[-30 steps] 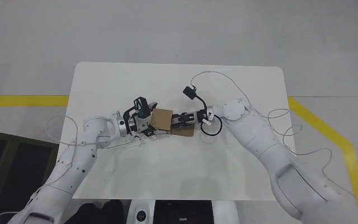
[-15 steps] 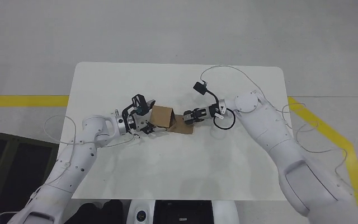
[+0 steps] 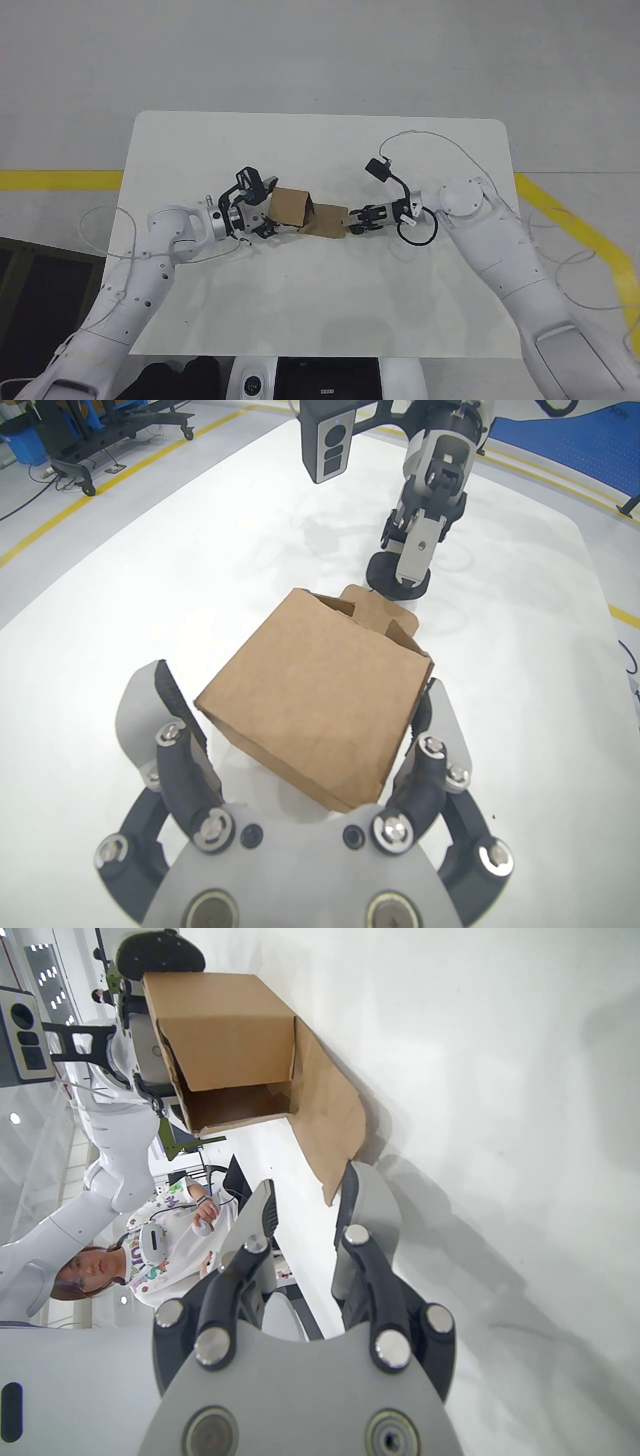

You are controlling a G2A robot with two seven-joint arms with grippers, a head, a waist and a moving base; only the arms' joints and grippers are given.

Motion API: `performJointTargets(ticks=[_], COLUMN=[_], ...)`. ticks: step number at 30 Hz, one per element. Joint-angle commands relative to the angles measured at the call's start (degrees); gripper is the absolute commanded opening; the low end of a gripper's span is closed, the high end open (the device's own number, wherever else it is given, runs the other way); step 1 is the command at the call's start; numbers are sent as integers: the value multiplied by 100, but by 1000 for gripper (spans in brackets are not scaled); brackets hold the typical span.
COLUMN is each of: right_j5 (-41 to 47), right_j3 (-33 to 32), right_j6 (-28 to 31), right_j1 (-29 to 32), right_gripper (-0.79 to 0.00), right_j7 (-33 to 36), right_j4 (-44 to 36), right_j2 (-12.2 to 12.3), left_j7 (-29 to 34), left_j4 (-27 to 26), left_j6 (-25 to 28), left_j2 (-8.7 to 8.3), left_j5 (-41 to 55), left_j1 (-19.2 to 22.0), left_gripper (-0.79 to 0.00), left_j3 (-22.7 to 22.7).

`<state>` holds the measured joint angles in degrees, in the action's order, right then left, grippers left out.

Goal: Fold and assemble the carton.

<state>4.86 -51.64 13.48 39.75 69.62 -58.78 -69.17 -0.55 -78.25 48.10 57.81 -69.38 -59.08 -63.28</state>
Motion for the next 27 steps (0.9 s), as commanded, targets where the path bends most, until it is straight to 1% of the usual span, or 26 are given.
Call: performJointTargets(ticks=[1, 6, 11, 19, 25, 27], right_j5=[-86, -191, -104, 58, 326, 472], right_j3=[-86, -170, -75, 230, 449, 485], right_j6=[-73, -196, -168, 33, 332, 452], right_j1=[53, 234, 318, 123, -112, -171], right_gripper=[-557, -548, -554, -548, -545, -557], right_j7=[-3, 7, -198, -495, -610, -633], right_j4=[-145, -306, -194, 183, 427, 497], right_j2=[47, 114, 73, -101, -275, -327], left_j7=[-2, 11, 15, 16, 35, 43], left_j4=[12, 27, 8, -4, -15, -17], left_j6=[-3, -4, -3, 15, 14, 19], left_j2=[0, 5, 14, 22, 23, 24], left_j5=[4, 17, 35, 41, 60, 63], left_j1=[3, 3, -4, -6, -12, -14], left_gripper=[0, 0, 0, 0, 0, 0], left_j3=[-13, -28, -17, -27, -57, -64])
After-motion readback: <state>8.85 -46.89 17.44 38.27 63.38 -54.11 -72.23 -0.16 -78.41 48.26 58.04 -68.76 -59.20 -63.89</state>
